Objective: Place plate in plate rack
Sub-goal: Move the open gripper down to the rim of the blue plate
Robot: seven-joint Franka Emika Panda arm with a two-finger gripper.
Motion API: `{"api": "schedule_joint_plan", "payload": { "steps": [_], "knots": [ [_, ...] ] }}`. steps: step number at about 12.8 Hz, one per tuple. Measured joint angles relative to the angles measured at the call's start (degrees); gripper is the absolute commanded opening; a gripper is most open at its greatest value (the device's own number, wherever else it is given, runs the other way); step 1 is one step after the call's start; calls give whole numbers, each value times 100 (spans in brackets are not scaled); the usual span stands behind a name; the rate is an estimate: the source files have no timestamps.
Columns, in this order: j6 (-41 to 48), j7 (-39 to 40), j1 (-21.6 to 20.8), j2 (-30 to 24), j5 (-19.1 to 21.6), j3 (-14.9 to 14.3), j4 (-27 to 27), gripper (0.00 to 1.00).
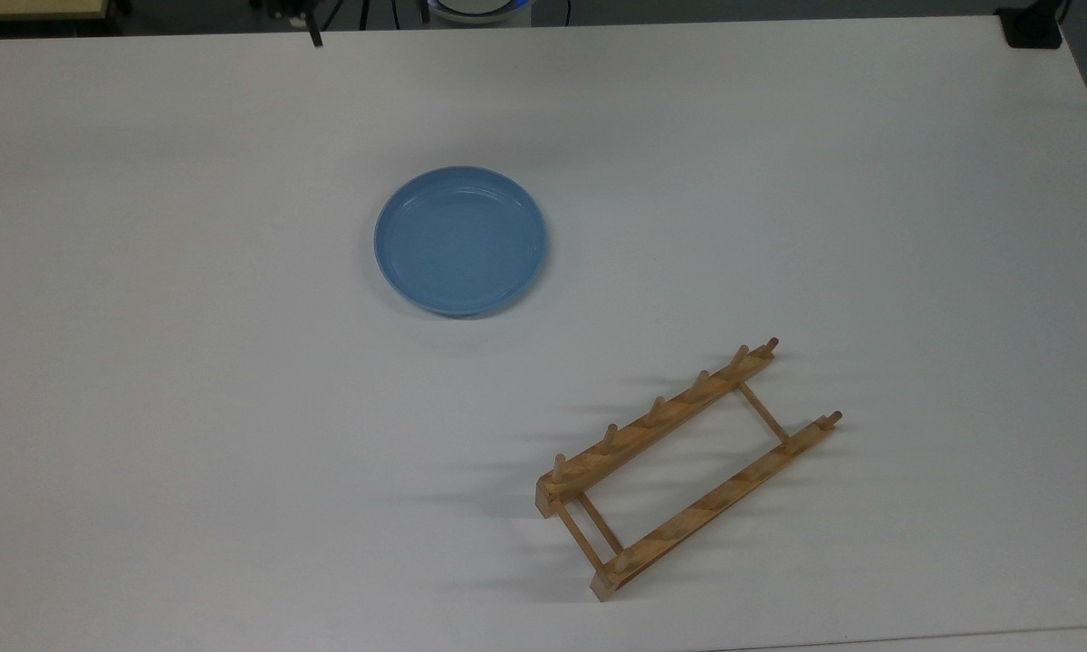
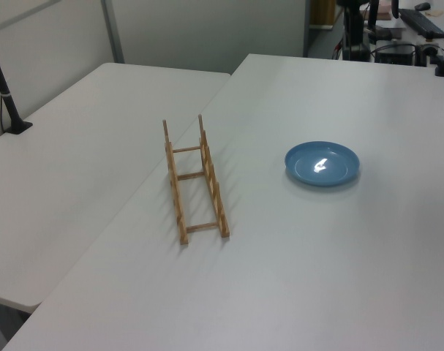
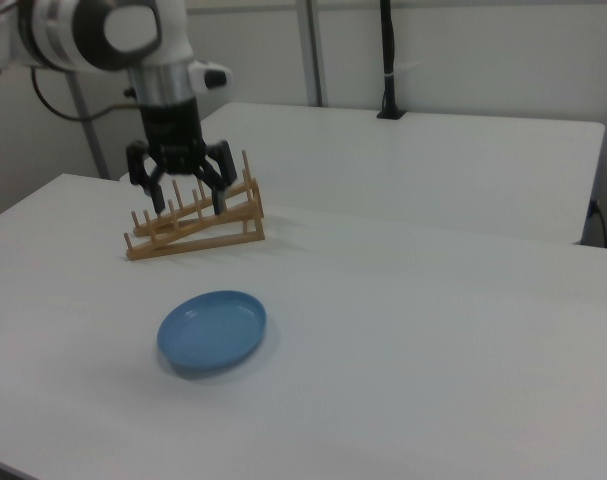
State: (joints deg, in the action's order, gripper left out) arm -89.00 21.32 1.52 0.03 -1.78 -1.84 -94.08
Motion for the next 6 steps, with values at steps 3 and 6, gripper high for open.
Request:
{"api": "schedule_joint_plan", "payload": {
  "steps": [3, 6],
  "knots": [
    [-773, 14, 78, 161, -1, -32, -506, 100],
    [-1392, 14, 163, 294, -1, -40, -1063, 100]
  ]
}}
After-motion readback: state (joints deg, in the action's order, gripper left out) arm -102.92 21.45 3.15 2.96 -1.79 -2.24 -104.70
